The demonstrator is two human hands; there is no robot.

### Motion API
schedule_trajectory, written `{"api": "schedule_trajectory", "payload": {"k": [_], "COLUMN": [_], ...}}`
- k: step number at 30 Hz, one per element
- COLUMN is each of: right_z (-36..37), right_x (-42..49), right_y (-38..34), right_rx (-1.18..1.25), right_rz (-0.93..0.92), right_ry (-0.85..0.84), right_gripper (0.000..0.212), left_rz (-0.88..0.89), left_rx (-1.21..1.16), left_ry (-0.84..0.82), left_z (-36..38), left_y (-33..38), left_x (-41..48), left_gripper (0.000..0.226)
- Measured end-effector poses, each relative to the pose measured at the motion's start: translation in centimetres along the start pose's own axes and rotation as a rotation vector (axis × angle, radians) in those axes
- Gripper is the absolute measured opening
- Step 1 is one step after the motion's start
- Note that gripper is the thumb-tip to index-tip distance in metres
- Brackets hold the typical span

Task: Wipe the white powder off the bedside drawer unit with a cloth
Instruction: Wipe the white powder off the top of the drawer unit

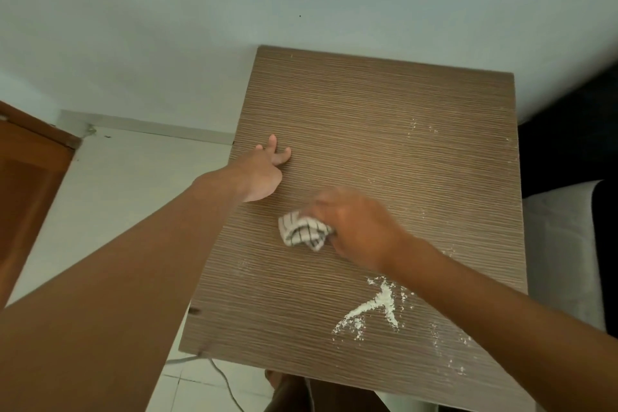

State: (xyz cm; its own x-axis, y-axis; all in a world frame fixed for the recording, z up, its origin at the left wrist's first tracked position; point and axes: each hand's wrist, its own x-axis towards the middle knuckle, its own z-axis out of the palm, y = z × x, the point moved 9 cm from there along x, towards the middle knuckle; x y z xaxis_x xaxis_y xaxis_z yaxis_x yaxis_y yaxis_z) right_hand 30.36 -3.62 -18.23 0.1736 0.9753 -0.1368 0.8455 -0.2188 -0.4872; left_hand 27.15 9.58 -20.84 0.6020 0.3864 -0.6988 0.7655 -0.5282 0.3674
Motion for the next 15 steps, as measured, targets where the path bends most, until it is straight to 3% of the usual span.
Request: {"api": "schedule_trajectory", "payload": {"k": [3,5,8,10,13,15], "right_z": [2.4,2.8,1.8,2.1,2.7,2.4], "right_x": [-4.6,-6.9,-8.2,-8.5,-8.1,-7.4], "right_y": [-1.8,-1.4,0.1,0.7,-0.2,-0.9], "right_rx": [0.089,0.311,0.972,1.271,1.648,1.712], "right_rz": [-0.016,0.122,0.494,0.659,0.759,0.738], "right_ry": [-0.226,-0.307,-0.18,-0.109,-0.086,-0.069], "right_gripper": [0.042,0.036,0.031,0.042,0.044,0.049], "left_rz": [0.0,0.009,0.022,0.032,0.054,0.057], "left_rx": [-0.027,-0.042,-0.054,-0.067,-0.07,-0.074], "left_ry": [-0.013,-0.017,-0.024,-0.023,-0.028,-0.032], "left_z": [0.1,0.1,0.2,0.3,0.5,0.5], "left_y": [0.0,0.0,-0.1,-0.1,-0.1,-0.1], "left_x": [-0.1,-0.3,-0.6,-0.9,-1.5,-1.7], "left_gripper": [0.077,0.077,0.074,0.074,0.072,0.07]}}
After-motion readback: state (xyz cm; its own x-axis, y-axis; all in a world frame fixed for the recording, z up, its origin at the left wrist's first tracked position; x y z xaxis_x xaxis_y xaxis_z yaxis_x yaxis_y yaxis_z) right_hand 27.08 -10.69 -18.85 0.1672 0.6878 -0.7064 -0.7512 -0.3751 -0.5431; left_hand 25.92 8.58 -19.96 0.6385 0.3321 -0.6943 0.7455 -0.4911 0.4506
